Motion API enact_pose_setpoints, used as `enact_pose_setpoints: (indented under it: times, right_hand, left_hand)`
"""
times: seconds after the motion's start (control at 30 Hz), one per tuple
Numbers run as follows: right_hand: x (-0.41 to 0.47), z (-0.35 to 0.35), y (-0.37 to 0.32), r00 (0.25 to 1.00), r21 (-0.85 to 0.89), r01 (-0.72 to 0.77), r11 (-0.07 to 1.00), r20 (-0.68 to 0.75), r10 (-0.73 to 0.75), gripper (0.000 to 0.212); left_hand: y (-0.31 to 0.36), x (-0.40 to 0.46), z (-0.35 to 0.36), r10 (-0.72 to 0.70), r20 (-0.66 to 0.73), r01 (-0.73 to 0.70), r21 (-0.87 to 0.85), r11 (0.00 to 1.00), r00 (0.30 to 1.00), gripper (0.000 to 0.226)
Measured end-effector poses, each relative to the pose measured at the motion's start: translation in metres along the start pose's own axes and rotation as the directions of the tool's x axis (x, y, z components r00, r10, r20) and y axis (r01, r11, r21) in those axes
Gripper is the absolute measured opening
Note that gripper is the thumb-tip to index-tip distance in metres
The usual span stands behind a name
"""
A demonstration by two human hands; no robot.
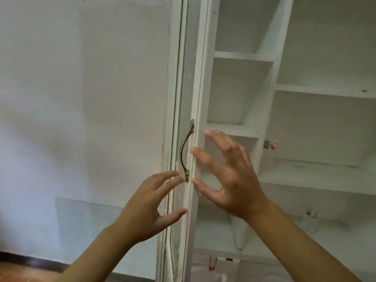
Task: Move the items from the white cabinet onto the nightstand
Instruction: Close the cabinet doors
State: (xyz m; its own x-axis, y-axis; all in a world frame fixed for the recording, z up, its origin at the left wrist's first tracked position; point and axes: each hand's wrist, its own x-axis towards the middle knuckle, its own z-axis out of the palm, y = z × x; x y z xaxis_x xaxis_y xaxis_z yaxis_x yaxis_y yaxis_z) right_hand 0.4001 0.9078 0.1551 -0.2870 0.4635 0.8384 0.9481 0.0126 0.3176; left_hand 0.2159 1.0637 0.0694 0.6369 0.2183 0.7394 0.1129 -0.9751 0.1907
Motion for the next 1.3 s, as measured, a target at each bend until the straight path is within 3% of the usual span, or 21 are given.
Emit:
enact_pose_setpoints:
  times: [0.73,1.0,1.3]
  right_hand:
    - [-0.076,-0.031,0.121,0.981,-0.212,-0.109,0.971,0.135,0.140,0.063]
    - [-0.099,-0.004,0.183,0.976,-0.218,-0.128,0.967,0.146,0.162,0.067]
    - [-0.116,0.035,0.265,0.985,-0.140,-0.079,0.987,0.143,0.099,0.072]
  left_hand:
    - [0.037,0.102,0.123,0.053,0.024,-0.052,-0.039,0.998,0.998,0.069]
    - [0.037,0.140,0.166,0.064,0.066,-0.071,0.096,0.993,0.996,0.065]
    - [0.028,0.180,0.220,0.039,-0.008,-0.036,0.242,0.970,0.999,0.061]
